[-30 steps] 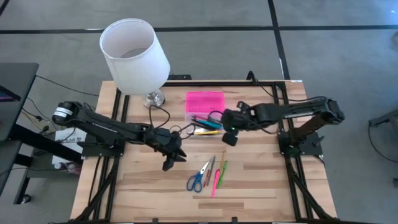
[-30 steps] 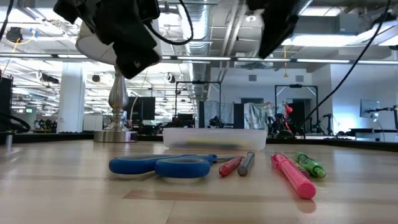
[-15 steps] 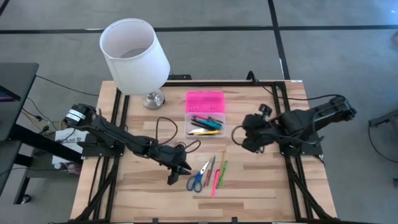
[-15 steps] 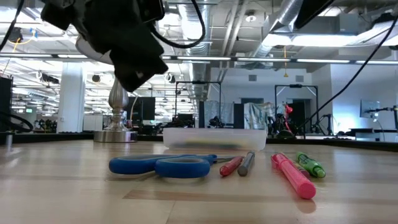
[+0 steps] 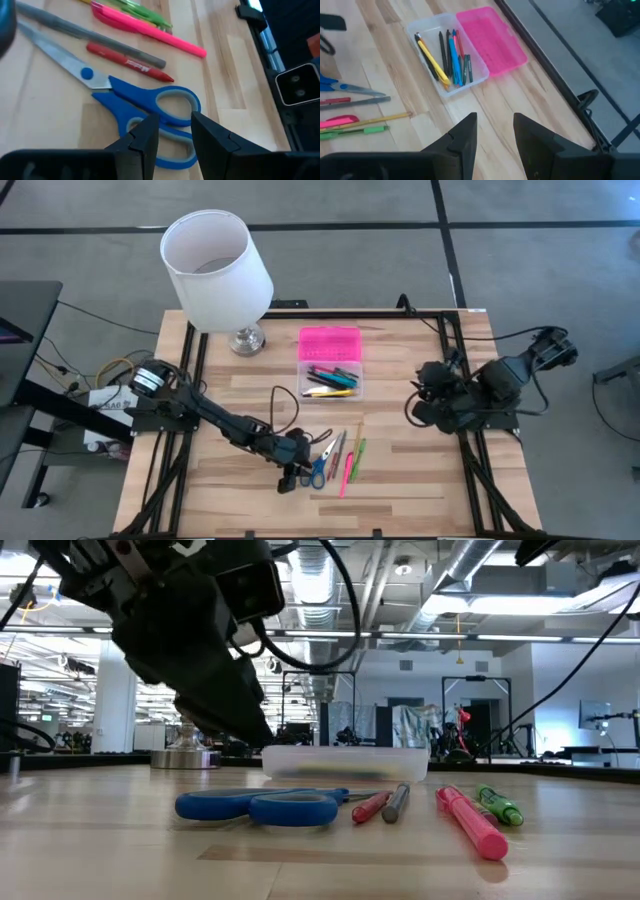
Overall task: Pick & place school supplies into a supply box
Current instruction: Put the blue scissors into the pink supply box
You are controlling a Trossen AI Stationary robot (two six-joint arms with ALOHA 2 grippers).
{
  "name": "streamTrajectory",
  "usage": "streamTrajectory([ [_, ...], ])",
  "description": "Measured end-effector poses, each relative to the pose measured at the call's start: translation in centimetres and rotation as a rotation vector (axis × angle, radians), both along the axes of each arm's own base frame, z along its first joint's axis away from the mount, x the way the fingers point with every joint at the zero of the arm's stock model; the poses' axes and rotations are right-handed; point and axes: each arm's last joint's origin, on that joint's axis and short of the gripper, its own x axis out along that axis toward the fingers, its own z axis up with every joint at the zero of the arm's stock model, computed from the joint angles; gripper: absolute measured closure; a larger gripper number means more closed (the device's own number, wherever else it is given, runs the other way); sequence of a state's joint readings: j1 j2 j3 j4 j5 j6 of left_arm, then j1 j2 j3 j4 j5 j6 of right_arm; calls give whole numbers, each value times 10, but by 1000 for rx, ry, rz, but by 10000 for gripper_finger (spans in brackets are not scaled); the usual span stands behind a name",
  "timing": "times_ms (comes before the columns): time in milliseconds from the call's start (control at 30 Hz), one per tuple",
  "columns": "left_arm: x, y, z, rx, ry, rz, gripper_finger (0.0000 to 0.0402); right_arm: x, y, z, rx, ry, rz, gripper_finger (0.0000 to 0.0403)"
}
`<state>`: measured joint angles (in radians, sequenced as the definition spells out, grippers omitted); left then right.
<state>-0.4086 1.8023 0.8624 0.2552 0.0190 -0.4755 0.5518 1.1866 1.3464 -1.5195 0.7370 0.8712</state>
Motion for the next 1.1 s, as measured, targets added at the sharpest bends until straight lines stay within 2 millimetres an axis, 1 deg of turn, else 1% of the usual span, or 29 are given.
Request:
streamTrajectory([
  [167,0,-3,-6,30,44,-17,294,-8,6,-1,-12,-9,-9,282],
  [300,-3,-1,-9,71,89,-36,294,-9,10,0,-13,-24,6,282],
  [433,-4,-1,-10,75,101,-47,294,-10,11,0,-28,-37,13,282],
  [633,-4,-1,-10,106,86,-79,294,-10,11,0,-28,-37,14,282],
  [867,0,-7,-8,147,-13,-134,294,-10,11,0,-28,-37,15,282],
  [1100,-4,-5,-13,193,30,-152,294,-10,11,0,-29,-35,16,282],
])
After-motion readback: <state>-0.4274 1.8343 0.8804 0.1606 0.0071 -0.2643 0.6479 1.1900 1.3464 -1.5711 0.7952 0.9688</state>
